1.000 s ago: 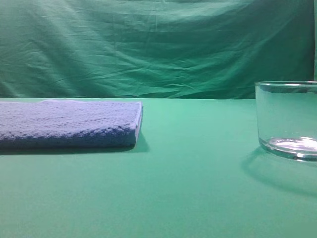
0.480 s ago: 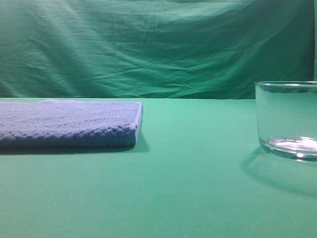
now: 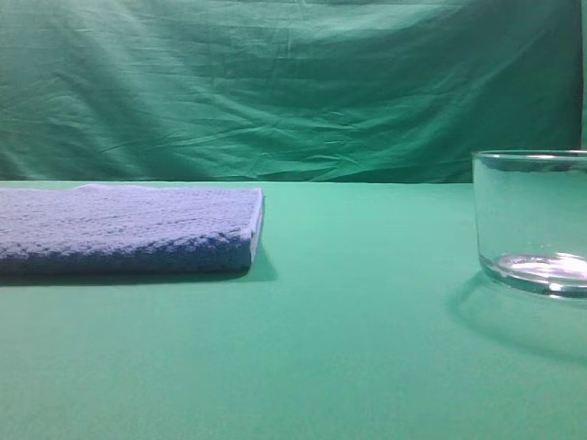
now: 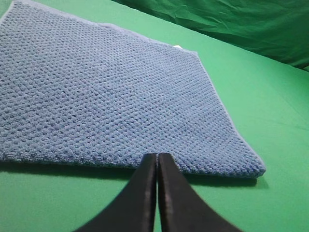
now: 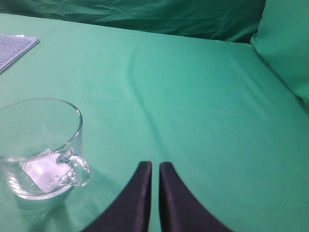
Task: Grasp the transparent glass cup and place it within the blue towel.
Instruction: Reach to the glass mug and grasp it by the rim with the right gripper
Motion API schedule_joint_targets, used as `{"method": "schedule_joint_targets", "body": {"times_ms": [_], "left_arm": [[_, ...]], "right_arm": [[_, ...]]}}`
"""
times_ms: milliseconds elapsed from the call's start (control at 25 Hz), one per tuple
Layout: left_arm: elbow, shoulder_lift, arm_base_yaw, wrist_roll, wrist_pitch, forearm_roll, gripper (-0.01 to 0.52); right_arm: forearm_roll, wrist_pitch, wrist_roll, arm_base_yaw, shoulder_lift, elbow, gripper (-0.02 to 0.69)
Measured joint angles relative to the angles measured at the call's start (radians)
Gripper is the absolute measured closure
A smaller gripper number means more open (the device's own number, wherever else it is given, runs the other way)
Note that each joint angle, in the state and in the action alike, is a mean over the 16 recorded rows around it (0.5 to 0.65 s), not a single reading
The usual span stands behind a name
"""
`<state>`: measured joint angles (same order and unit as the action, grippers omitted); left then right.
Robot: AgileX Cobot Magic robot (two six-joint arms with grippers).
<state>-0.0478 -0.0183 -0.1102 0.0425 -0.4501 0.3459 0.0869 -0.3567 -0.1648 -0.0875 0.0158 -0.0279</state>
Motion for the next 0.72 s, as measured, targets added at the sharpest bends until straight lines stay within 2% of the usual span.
{"method": "schedule_joint_targets", "body": {"times_ms": [440,720], "left_arm": [[0.0,0.0,0.0,0.0,0.0,0.0,0.514],[0.0,0.0,0.0,0.0,0.0,0.0,0.514]], "right_arm": [[0.18,0.114,0.038,0.0,0.0,0.017,0.615],[0.316,0.045,0.021,0.0,-0.027,0.099,0.615]]}}
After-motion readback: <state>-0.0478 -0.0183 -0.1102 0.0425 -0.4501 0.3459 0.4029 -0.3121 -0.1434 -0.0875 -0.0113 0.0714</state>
